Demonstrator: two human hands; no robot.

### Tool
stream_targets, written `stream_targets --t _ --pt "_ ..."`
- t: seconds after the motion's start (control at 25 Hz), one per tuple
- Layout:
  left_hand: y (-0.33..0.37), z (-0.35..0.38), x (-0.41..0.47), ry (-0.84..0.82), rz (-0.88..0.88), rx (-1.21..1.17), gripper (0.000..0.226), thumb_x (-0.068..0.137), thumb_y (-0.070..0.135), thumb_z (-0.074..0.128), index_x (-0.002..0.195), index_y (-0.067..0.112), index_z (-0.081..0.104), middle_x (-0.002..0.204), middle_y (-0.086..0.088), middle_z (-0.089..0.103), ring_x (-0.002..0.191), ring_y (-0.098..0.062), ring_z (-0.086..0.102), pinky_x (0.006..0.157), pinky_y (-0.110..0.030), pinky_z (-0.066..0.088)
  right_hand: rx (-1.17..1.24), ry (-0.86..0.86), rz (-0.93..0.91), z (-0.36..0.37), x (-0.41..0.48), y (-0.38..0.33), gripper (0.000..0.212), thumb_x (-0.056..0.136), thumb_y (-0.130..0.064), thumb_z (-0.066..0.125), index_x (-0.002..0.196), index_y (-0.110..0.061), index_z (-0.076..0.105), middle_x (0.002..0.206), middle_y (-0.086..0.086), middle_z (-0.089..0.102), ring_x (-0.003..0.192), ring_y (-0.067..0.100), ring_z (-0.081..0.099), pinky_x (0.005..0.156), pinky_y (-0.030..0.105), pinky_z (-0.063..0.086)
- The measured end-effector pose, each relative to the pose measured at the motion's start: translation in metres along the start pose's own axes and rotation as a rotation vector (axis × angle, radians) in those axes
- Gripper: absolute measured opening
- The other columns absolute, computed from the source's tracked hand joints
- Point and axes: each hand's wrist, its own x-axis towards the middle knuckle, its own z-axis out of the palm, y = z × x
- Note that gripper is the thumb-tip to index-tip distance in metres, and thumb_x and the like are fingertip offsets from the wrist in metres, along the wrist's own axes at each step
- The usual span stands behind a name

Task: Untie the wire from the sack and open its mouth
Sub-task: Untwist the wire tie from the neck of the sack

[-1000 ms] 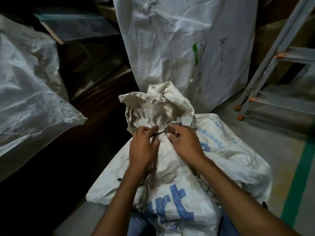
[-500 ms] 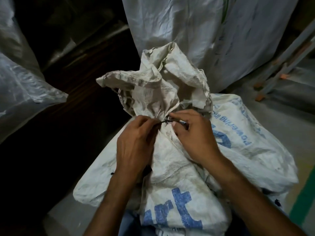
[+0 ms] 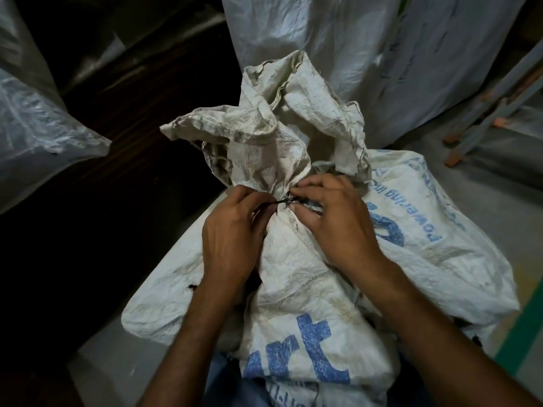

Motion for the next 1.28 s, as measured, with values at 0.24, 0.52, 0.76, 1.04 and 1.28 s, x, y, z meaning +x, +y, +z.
stream_targets --t 0.24,0.52,0.76,1.04,1.28 --pt "-0.007 -0.001 0.005 -0.074 -0.163 -0.168 0.008 0.091 0.033 0.073 0.096 0.028 0.076 0.097 0.012 0.066 0.088 -0.006 0.064 0.074 -0.033 0.053 0.167 -0.055 -0.061 0.004 0.004 0.011 0.020 0.087 -0.026 0.080 0.107 -0.024 0.079 0.108 -0.013 0.069 0.100 0.010 0.065 0.085 0.041 0.056" --pt "-0.014 -0.005 0.015 -0.211 -0.299 -0.405 0.007 0.087 0.021 0.079 0.093 0.020 0.077 0.095 0.008 0.067 0.087 -0.003 0.063 0.080 -0.024 0.051 0.229 -0.195 -0.092 -0.005 0.012 0.015 0.012 0.092 -0.029 0.075 0.103 -0.029 0.070 0.108 -0.016 0.061 0.098 0.004 0.063 0.084 0.038 0.056" --pt "-0.005 -0.025 0.020 -0.313 -0.452 -0.611 0.011 0.086 0.013 0.080 0.096 0.007 0.080 0.080 0.004 0.070 0.071 0.006 0.061 0.064 -0.008 0.047 0.391 -0.265 0.005 -0.011 0.015 0.006 0.016 0.088 -0.020 0.080 0.098 -0.031 0.075 0.103 -0.011 0.065 0.095 0.005 0.066 0.083 0.031 0.057" --pt "-0.008 -0.027 0.023 -0.420 -0.496 -0.638 0.008 0.091 0.015 0.075 0.098 0.010 0.078 0.094 -0.015 0.077 0.083 -0.009 0.068 0.077 -0.017 0.053 0.301 -0.321 -0.037 -0.016 0.022 0.004 0.011 0.087 -0.025 0.082 0.095 -0.030 0.076 0.096 -0.011 0.068 0.086 0.004 0.067 0.076 0.028 0.057" --pt "-0.010 -0.028 0.022 -0.461 -0.448 -0.640 0.014 0.096 0.018 0.070 0.102 0.007 0.076 0.101 -0.023 0.072 0.084 -0.011 0.064 0.077 -0.019 0.050 0.184 -0.299 -0.161 -0.017 0.020 0.002 0.009 0.093 -0.033 0.074 0.099 -0.029 0.069 0.102 -0.013 0.060 0.091 0.002 0.060 0.077 0.023 0.050"
